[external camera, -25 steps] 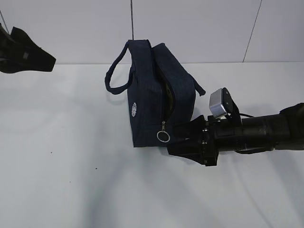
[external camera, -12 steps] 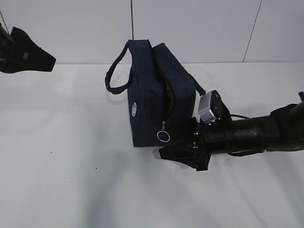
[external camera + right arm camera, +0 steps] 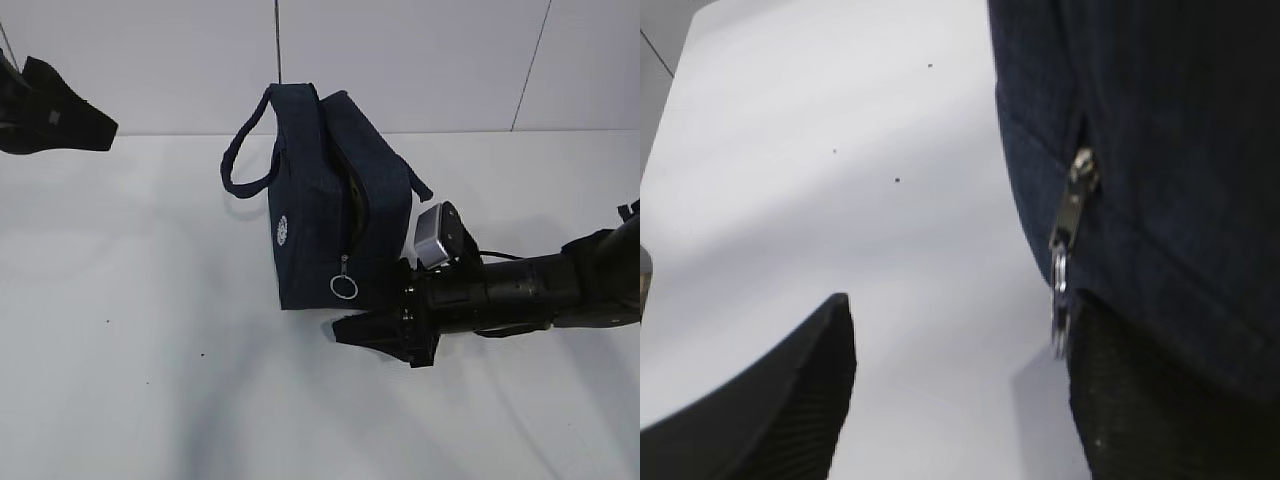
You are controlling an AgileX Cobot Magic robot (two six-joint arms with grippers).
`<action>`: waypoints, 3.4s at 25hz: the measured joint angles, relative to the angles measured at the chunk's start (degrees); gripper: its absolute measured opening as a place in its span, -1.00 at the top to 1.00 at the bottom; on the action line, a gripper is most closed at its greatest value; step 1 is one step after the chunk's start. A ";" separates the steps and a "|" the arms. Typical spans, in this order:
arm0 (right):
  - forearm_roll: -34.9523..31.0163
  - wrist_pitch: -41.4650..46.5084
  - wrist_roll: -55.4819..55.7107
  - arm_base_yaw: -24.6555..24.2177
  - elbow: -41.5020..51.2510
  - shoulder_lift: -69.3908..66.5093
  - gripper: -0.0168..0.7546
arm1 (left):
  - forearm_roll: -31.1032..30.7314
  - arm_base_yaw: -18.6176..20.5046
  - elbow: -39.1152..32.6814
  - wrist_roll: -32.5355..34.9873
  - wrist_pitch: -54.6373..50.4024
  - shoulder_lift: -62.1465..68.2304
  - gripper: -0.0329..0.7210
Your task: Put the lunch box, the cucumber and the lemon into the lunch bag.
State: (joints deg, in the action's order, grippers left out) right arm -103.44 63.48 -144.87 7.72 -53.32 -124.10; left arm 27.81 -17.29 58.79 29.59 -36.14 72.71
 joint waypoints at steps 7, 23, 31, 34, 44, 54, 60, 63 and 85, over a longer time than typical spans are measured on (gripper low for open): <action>0.00 0.95 0.75 0.13 -2.32 -0.34 -0.33 | 0.00 0.00 0.00 0.00 0.00 0.00 0.01; 0.00 1.60 1.31 2.62 -4.25 -0.98 -0.19 | 0.00 0.00 0.00 0.00 0.00 0.00 0.01; 0.00 0.17 2.30 2.77 -4.28 -0.98 -0.03 | 0.00 0.00 0.00 0.00 0.00 0.00 0.01; 0.00 -0.19 2.56 2.77 -4.28 -0.98 0.22 | 0.00 0.00 0.00 0.00 0.00 0.00 0.01; 0.00 -1.57 2.56 2.77 -4.28 -0.98 0.49 | 0.00 0.00 0.00 0.00 -0.41 0.00 0.01; 0.00 -3.76 3.01 2.77 -4.28 -1.07 0.49 | 0.00 0.00 0.00 0.00 -1.09 0.00 0.01; 0.00 -3.29 3.14 2.77 -5.26 -1.07 0.58 | 0.00 0.00 0.00 0.00 -1.42 0.00 0.01; 0.00 -3.29 3.14 2.77 -5.80 -1.21 0.87 | 0.00 0.00 0.00 0.00 -1.75 0.00 0.01; 0.79 1.59 17.22 2.77 -5.80 -1.38 0.96 | 0.00 0.00 0.00 0.00 -2.00 0.00 0.02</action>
State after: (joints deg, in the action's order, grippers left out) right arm -102.64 65.07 -127.65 10.48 -59.13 -125.48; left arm 27.81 -17.29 58.79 29.59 -38.13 72.71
